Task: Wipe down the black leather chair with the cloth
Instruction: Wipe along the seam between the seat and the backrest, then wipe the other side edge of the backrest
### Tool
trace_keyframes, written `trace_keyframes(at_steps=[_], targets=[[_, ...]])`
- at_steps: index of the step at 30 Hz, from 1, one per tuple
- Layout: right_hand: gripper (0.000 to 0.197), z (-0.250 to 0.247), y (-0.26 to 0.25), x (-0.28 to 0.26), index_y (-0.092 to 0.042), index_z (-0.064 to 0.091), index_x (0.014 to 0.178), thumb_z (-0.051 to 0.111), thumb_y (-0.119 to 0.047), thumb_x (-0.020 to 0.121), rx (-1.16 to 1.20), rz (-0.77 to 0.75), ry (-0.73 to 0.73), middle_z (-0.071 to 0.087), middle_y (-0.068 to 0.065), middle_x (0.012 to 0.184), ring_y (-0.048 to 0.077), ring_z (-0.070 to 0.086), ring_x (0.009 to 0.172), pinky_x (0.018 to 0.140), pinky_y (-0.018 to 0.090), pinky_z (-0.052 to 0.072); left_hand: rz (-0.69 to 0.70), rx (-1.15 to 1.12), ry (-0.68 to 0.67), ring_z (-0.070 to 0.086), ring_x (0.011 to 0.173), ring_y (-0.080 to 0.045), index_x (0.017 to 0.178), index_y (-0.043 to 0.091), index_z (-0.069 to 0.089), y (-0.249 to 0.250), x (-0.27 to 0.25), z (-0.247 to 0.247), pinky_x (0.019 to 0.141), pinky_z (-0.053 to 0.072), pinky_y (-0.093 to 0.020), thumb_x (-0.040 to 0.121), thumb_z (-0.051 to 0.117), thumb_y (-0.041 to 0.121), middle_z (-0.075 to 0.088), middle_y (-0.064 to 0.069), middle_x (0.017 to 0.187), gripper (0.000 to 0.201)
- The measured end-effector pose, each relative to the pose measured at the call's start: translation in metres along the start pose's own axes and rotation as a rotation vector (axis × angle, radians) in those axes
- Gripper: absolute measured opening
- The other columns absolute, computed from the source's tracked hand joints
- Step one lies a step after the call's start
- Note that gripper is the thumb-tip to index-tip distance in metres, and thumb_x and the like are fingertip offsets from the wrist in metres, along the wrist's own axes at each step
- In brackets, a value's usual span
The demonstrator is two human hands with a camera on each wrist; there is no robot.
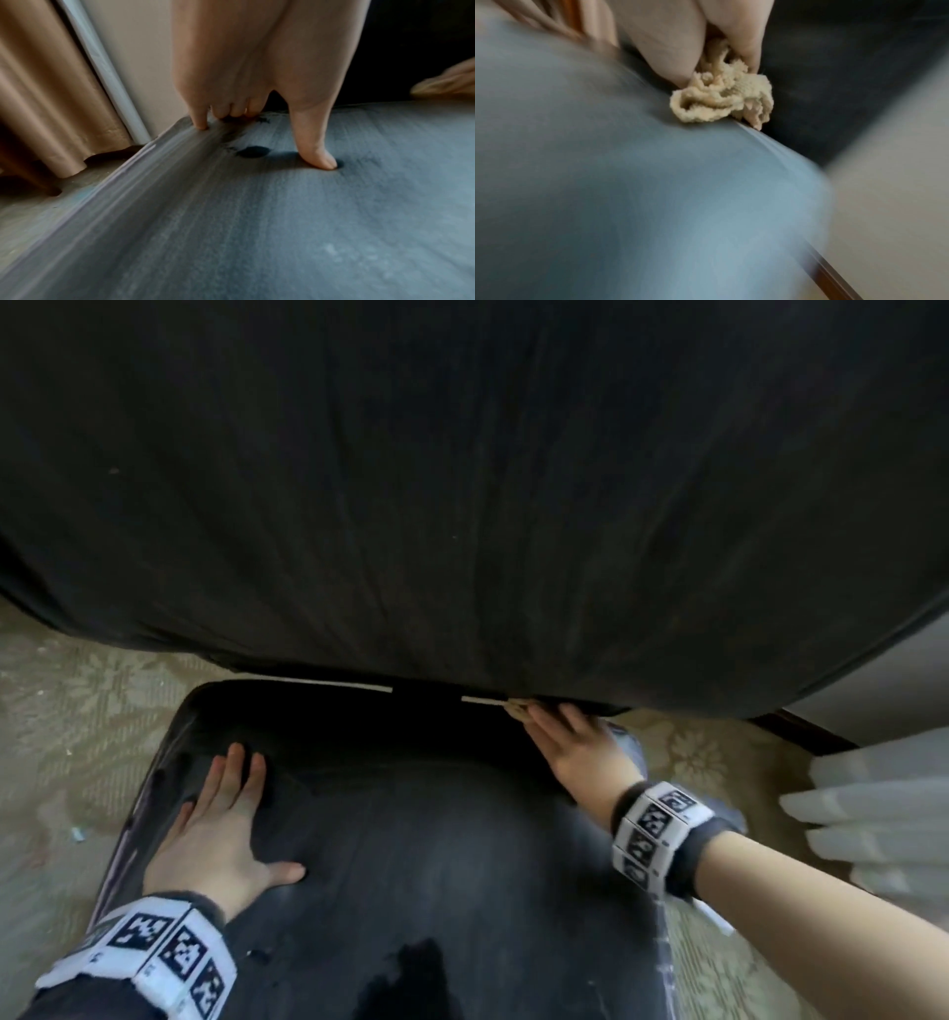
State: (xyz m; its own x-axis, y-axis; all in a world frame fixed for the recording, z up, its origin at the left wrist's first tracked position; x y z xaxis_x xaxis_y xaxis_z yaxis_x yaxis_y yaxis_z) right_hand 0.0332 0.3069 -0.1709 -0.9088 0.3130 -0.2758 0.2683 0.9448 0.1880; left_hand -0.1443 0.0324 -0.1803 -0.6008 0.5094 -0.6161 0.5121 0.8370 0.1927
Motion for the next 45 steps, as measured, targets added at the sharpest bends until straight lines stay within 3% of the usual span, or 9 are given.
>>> trace_keyframes(at_steps=[8, 16, 24, 27, 29, 31, 34, 40, 45], targets=[[0.038, 0.014, 0.049, -0.060, -0.007, 0.061, 0.114, 0.037, -0.014, 0.086, 0.279, 0.188, 0.064, 0.057, 0.009, 0.129, 0.033, 0.058, 0.101, 0.085, 0.030, 0.038, -0.064, 0.098, -0.030, -0.012, 0.145, -0.023, 0.147, 0.012, -0.010, 0.008, 0.006, -0.005, 0.120, 0.012, -0.039, 0.063, 0.075, 0.054, -0.020, -0.007, 0.155, 0.126], [0.050, 0.012, 0.013, -0.027, -0.009, 0.075, 0.093, 0.031, -0.015, 0.069, 0.401, 0.345, 0.081, 0.074, 0.006, 0.093, 0.026, 0.066, 0.071, 0.045, 0.028, 0.050, 0.311, 0.373, 0.001, -0.009, 0.145, -0.022, 0.145, 0.016, -0.015, 0.111, -0.009, -0.006, 0.118, 0.016, -0.032, 0.075, 0.065, 0.047, -0.020, -0.007, 0.155, 0.111], [0.030, 0.019, 0.067, -0.102, -0.016, 0.066, 0.072, 0.038, -0.015, 0.063, 0.790, 0.744, 0.287, 0.071, 0.003, 0.077, 0.024, 0.067, 0.068, 0.056, 0.026, 0.056, 0.534, 0.483, -0.165, -0.009, 0.145, -0.018, 0.143, 0.010, -0.021, 0.210, -0.029, 0.004, 0.117, 0.011, -0.028, 0.076, 0.056, 0.054, -0.023, -0.005, 0.155, 0.110], [0.023, -0.004, 0.078, -0.137, -0.013, 0.071, 0.089, 0.054, -0.007, 0.076, 1.218, 1.064, 0.429, 0.073, 0.008, 0.094, 0.027, 0.066, 0.092, 0.086, 0.028, 0.049, 0.694, 0.390, 0.022, 0.009, 0.143, -0.010, 0.143, 0.000, -0.003, 0.248, -0.056, -0.049, 0.108, 0.007, -0.005, 0.056, 0.036, 0.061, 0.011, -0.013, 0.156, 0.114], [0.027, -0.055, 0.090, -0.155, -0.014, 0.073, 0.099, 0.066, -0.001, 0.077, 1.329, 1.122, 0.690, 0.070, 0.000, 0.108, 0.004, 0.063, 0.101, 0.091, 0.003, 0.036, 0.826, 0.296, 0.182, 0.045, 0.119, -0.002, 0.135, 0.015, 0.038, 0.270, -0.081, -0.097, 0.101, 0.017, 0.002, 0.061, 0.046, 0.045, 0.061, -0.009, 0.127, 0.080], [0.031, -0.130, 0.105, -0.168, -0.021, 0.072, 0.102, 0.071, -0.007, 0.074, 1.362, 1.040, 1.030, 0.063, -0.015, 0.111, -0.021, 0.052, 0.102, 0.090, -0.008, 0.029, 1.100, 0.310, 0.408, 0.058, 0.099, -0.001, 0.114, 0.027, 0.055, 0.299, -0.121, -0.137, 0.095, 0.034, -0.002, 0.069, 0.050, 0.031, 0.070, 0.004, 0.107, 0.045], [0.034, -0.233, 0.124, -0.165, -0.022, 0.068, 0.109, 0.063, -0.022, 0.075, 1.339, 0.826, 1.330, 0.061, -0.014, 0.118, -0.009, 0.054, 0.111, 0.097, 0.003, 0.036, 1.363, 0.408, 0.718, 0.056, 0.107, -0.010, 0.107, 0.029, 0.065, 0.342, -0.174, -0.199, 0.093, 0.042, -0.018, 0.084, 0.044, 0.020, 0.065, 0.000, 0.110, 0.032], [0.031, -0.310, 0.121, -0.126, -0.003, 0.067, 0.112, 0.059, -0.005, 0.083, 1.015, 0.743, 1.503, 0.065, 0.013, 0.114, 0.023, 0.062, 0.098, 0.095, 0.026, 0.047, 0.878, 0.480, 0.974, -0.001, 0.146, -0.009, 0.148, 0.013, 0.006, 0.367, -0.168, -0.269, 0.117, 0.008, -0.038, 0.081, 0.035, 0.058, -0.003, 0.003, 0.159, 0.086], [0.032, -0.230, 0.101, -0.121, -0.003, 0.068, 0.105, 0.052, -0.008, 0.078, 1.027, 0.782, 1.322, 0.064, 0.007, 0.112, 0.015, 0.056, 0.100, 0.101, 0.014, 0.037, 0.717, 0.621, 0.867, -0.010, 0.145, -0.013, 0.147, 0.012, -0.009, 0.372, -0.150, -0.266, 0.118, -0.006, -0.039, 0.027, 0.089, 0.048, -0.016, 0.001, 0.157, 0.159]])
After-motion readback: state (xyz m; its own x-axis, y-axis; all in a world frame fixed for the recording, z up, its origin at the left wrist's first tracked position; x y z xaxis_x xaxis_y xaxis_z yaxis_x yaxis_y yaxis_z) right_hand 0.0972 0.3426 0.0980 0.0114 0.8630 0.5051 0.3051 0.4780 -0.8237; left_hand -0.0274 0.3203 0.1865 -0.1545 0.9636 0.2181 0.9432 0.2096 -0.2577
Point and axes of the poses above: each hand's wrist, its own x-axis towards the middle knuckle, its own z-axis out of the palm, y = z × x, the point moved 4 cm from there along x, towards the middle knuckle
